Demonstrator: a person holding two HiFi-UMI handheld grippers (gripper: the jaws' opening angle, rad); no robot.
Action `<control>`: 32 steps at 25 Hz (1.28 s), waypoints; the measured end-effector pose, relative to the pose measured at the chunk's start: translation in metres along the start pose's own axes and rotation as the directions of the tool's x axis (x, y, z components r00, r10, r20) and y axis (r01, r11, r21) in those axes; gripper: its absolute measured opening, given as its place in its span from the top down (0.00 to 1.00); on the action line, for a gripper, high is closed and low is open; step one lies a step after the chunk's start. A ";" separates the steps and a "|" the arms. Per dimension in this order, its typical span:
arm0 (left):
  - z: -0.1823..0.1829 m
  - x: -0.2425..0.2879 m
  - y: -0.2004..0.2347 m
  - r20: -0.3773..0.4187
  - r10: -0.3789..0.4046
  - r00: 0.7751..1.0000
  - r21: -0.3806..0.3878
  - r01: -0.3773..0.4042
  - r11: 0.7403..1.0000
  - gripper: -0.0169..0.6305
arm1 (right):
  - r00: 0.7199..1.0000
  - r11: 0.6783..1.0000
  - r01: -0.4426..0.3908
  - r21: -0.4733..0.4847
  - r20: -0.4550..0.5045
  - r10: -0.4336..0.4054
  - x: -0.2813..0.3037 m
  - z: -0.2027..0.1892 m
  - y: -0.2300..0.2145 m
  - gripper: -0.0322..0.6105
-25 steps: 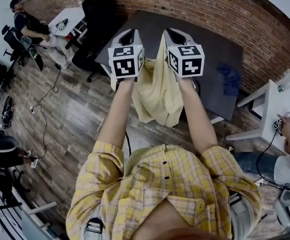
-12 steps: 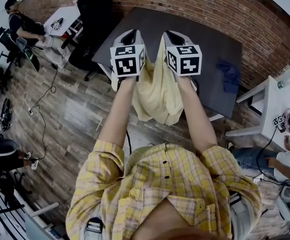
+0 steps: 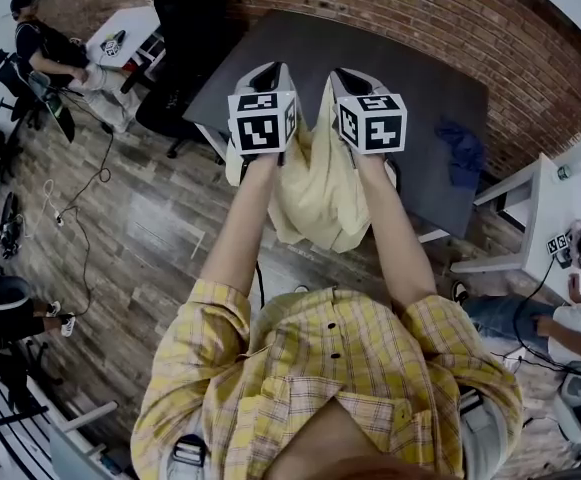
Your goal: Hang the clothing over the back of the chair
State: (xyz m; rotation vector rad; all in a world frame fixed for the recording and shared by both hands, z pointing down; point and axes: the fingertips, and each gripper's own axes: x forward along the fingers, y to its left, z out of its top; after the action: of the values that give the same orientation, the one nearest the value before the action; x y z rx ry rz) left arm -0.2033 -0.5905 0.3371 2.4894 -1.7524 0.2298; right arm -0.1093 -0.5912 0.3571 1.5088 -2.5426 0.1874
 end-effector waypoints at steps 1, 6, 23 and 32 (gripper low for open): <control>-0.002 0.001 0.001 -0.004 -0.001 1.000 -0.002 0.001 1.000 0.96 | 1.000 1.000 -0.003 0.003 -0.006 0.003 0.002 -0.002 0.000 0.93; -0.009 0.008 0.000 -0.019 -0.015 1.000 -0.015 0.014 1.000 0.96 | 0.999 1.000 -0.010 0.020 -0.038 0.011 0.008 -0.013 -0.003 0.93; -0.010 0.012 0.000 -0.013 0.003 1.000 -0.052 -0.003 0.999 0.81 | 0.999 1.000 0.002 0.025 -0.050 0.000 0.006 -0.014 -0.012 0.85; 0.009 -0.013 -0.014 0.035 0.004 0.999 -0.021 -0.003 1.000 0.81 | 1.000 0.999 -0.022 0.026 0.015 0.021 -0.019 0.003 -0.002 0.85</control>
State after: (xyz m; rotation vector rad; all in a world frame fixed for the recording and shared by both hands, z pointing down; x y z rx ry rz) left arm -0.1942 -0.5752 0.3261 2.4910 -1.7634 0.1678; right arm -0.0992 -0.5768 0.3506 1.4981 -2.5787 0.2137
